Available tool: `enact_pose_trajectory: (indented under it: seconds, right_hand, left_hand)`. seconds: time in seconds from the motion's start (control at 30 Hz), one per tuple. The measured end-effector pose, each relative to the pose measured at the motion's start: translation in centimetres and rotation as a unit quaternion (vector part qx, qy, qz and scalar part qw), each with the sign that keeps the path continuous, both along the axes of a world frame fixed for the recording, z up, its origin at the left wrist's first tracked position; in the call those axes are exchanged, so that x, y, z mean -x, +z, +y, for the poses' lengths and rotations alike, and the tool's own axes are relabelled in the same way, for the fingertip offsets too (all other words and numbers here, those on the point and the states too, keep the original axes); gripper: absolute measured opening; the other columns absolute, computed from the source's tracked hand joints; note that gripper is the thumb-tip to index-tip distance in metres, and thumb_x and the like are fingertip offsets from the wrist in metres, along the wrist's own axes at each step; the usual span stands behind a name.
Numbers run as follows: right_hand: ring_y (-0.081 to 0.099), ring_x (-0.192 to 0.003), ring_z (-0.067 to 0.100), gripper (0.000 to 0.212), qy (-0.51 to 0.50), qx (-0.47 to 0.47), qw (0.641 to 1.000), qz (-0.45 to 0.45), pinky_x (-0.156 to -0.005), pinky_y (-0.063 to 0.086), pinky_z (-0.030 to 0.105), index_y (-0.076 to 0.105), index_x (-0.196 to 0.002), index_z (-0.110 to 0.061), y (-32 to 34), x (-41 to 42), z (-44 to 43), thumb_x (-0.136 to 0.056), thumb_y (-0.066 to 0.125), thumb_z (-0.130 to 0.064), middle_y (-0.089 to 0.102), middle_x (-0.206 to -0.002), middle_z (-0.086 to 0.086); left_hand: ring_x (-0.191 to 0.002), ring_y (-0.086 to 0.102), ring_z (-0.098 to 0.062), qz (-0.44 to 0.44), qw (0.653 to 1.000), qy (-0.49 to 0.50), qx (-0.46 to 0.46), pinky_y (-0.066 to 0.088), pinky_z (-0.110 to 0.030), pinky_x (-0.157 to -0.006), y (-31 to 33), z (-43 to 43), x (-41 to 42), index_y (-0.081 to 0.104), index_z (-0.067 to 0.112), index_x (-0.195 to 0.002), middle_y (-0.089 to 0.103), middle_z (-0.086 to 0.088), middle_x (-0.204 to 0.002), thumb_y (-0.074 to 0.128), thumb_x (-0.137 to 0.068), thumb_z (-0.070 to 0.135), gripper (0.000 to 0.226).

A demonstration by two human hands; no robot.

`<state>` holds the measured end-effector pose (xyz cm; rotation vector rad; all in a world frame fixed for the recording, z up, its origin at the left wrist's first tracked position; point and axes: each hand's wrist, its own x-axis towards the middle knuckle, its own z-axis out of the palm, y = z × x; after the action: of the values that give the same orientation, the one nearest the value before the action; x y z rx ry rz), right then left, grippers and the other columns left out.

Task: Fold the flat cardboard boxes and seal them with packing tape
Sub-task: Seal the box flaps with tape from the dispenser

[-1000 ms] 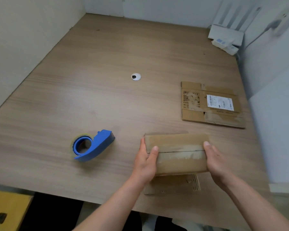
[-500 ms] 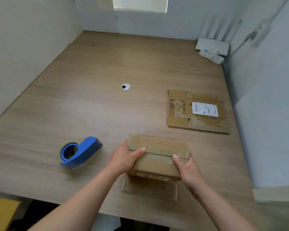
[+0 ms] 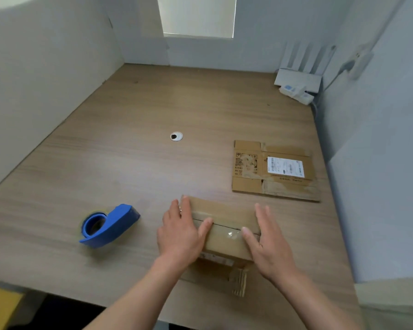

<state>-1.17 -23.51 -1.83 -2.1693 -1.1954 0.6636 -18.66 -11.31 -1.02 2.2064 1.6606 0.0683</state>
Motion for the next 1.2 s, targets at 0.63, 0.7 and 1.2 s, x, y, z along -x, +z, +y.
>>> enact_pose_trajectory:
  seconds: [0.63, 0.7, 1.2]
  right_hand:
    - [0.056, -0.073, 0.026, 0.056, -0.032, 0.103, 0.994, -0.009, -0.066, 0.042, 0.04, 0.044, -0.068, -0.016, -0.7, 6.6, -0.6, -0.091, 0.043, -0.066, 0.057, -0.066, -0.001]
    - [0.057, -0.074, 0.025, 0.055, -0.032, 0.097, 0.995, -0.002, -0.068, 0.043, 0.04, 0.045, -0.069, -0.015, -1.0, 7.2, -0.5, -0.095, 0.041, -0.063, 0.059, -0.068, -0.001]
    - [0.034, -0.144, 0.01, 0.066, -0.122, -0.068, 0.981, 0.133, -0.122, 0.025, 0.037, 0.033, -0.154, -0.022, -0.8, 8.7, 10.0, -0.096, 0.052, -0.05, 0.041, -0.152, -0.004]
  left_hand:
    - [-0.141, -0.042, -0.026, -0.019, 0.995, -0.081, 0.05, 0.0, -0.049, -0.121, 0.1, -0.7, 3.1, 0.002, 0.036, -0.157, -0.029, 0.009, -0.16, 0.049, -0.08, 0.08, 0.101]
    - [-0.14, -0.042, -0.025, -0.019, 0.991, -0.122, 0.053, 0.001, -0.049, -0.121, 0.0, 0.6, 3.4, 0.003, 0.037, -0.157, -0.028, 0.01, -0.161, 0.048, -0.081, 0.08, 0.098]
    - [-0.151, -0.019, -0.019, -0.104, 0.947, -0.299, 0.054, 0.001, -0.035, -0.121, 0.2, 6.8, 6.1, 0.024, 0.018, -0.154, -0.013, 0.003, -0.166, 0.066, -0.079, 0.068, 0.099]
